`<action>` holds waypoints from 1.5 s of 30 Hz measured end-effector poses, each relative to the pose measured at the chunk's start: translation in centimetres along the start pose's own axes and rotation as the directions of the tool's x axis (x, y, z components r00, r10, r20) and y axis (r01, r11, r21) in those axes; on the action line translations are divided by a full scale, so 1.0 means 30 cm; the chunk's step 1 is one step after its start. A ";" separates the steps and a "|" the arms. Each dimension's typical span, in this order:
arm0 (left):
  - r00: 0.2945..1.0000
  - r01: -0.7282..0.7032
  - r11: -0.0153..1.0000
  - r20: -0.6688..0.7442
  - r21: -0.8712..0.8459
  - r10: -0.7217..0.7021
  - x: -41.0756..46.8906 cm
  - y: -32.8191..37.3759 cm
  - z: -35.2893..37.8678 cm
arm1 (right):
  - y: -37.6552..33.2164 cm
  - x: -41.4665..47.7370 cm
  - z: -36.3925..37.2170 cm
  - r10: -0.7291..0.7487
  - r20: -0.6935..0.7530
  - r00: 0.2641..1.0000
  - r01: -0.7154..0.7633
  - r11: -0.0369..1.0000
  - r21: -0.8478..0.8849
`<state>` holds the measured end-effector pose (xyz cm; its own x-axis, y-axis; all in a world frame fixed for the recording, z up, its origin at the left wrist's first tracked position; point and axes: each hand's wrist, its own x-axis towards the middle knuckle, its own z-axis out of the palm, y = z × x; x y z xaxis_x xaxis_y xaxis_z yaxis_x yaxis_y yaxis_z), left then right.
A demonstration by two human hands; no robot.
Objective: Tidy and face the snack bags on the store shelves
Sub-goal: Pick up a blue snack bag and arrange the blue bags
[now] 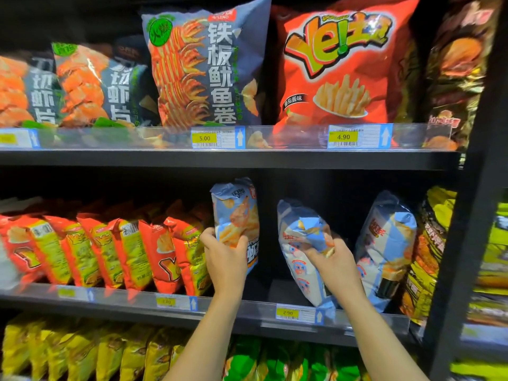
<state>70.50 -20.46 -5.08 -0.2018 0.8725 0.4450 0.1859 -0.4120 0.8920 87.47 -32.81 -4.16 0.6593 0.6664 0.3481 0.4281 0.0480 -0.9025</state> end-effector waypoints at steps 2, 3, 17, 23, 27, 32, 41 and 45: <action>0.999 -0.036 0.999 -0.017 0.030 0.036 -0.011 0.003 0.019 | 0.002 0.007 0.006 -0.002 0.005 1.000 0.002 1.000 0.012; 0.998 -0.048 0.997 -0.027 0.065 0.050 -0.017 0.004 0.030 | 0.002 0.008 0.008 -0.010 0.001 1.000 0.010 1.000 0.015; 0.994 -0.110 0.910 0.032 0.400 0.106 -0.028 -0.041 0.003 | 0.031 0.011 0.032 0.005 0.001 1.000 -0.005 1.000 0.017; 0.990 -0.142 0.882 0.042 0.450 0.138 -0.030 -0.037 -0.046 | 0.007 -0.001 0.039 0.001 0.006 1.000 -0.001 1.000 0.021; 0.987 -0.160 0.870 0.050 0.466 0.155 -0.029 -0.035 -0.061 | -0.002 -0.007 0.039 -0.002 0.004 1.000 0.002 1.000 0.009; 0.982 -0.183 0.846 0.048 0.500 0.184 -0.053 -0.036 -0.080 | -0.022 -0.012 0.023 -0.018 -0.011 1.000 0.018 1.000 0.012; 0.958 -0.274 0.954 0.121 0.125 0.259 -0.136 0.048 -0.146 | -0.111 -0.053 -0.044 -0.186 -0.019 0.982 0.186 0.982 0.004; 0.934 -0.219 0.973 0.271 -0.078 0.232 -0.143 0.086 -0.167 | -0.190 -0.096 -0.077 -0.265 0.000 0.964 0.264 0.963 0.059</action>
<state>67.03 -26.57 -4.30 0.1155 0.7908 0.6011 0.1502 -0.6121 0.7764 84.55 -36.71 0.56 0.5228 0.6296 0.5747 0.5496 0.2664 -0.7918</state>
